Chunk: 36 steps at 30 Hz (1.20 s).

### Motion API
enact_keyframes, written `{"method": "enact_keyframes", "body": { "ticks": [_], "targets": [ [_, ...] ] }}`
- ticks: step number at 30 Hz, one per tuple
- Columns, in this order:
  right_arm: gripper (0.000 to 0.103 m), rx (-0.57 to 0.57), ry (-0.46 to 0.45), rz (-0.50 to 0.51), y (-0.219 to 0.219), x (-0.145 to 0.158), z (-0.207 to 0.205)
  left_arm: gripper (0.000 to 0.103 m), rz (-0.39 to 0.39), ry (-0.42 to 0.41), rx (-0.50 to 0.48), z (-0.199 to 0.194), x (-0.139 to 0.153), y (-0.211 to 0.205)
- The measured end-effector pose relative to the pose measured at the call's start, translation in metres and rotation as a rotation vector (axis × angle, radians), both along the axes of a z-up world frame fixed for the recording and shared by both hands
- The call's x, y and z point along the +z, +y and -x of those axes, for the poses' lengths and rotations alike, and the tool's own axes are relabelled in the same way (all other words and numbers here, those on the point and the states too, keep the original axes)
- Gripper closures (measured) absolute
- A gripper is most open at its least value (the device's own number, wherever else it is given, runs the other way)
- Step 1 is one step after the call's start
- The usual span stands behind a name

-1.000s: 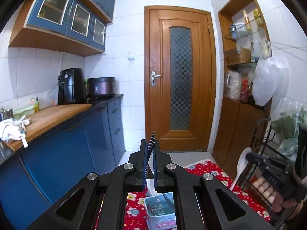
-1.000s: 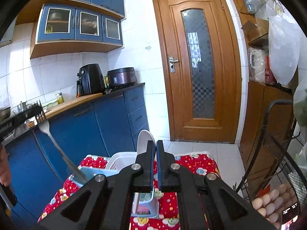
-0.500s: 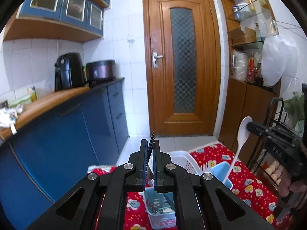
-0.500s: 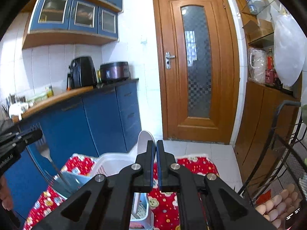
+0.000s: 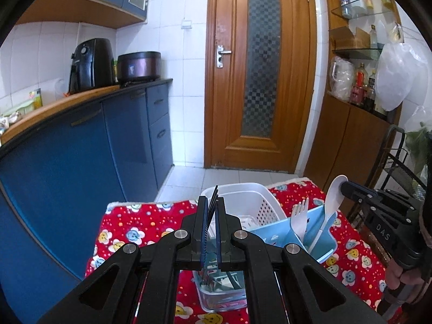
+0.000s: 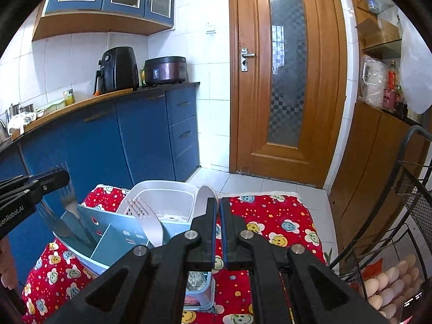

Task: Organize utensils
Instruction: 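Open the left tool releasing the fork while the right tool opens releasing the spoon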

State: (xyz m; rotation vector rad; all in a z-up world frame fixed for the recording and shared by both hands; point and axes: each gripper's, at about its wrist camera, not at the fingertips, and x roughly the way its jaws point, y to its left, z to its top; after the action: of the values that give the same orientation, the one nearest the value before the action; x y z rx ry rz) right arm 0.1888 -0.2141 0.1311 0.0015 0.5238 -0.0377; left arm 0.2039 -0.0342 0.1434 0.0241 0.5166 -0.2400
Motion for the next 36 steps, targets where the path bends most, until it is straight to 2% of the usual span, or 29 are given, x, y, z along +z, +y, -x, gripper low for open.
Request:
{"method": "enact_keyframes", "body": {
  "ticks": [9,16,20,25,29,36],
  "targets": [
    [0.098,0.022,0.022,0.0,0.004,-0.002,-0.002,0.098,-0.005,0.006,0.0,0.002,-0.003,-0.001],
    [0.082,0.035,0.011,-0.014,0.004,0.005,0.003,0.096,0.018,0.035,0.006,0.002,0.0,0.001],
    [0.072,0.027,-0.013,-0.033,0.0,0.012,0.009,0.09,0.018,0.008,0.008,0.009,0.009,0.001],
    [0.071,0.025,-0.024,-0.058,-0.003,0.019,0.016,0.087,0.026,-0.004,-0.012,0.021,0.018,-0.003],
    [0.07,0.024,-0.03,-0.07,-0.005,0.025,0.026,0.076,0.04,-0.013,-0.025,0.033,0.022,-0.007],
    [0.069,0.03,-0.038,-0.096,-0.008,0.033,0.046,0.066,0.029,-0.046,-0.048,0.057,0.031,-0.011]
  ]
}}
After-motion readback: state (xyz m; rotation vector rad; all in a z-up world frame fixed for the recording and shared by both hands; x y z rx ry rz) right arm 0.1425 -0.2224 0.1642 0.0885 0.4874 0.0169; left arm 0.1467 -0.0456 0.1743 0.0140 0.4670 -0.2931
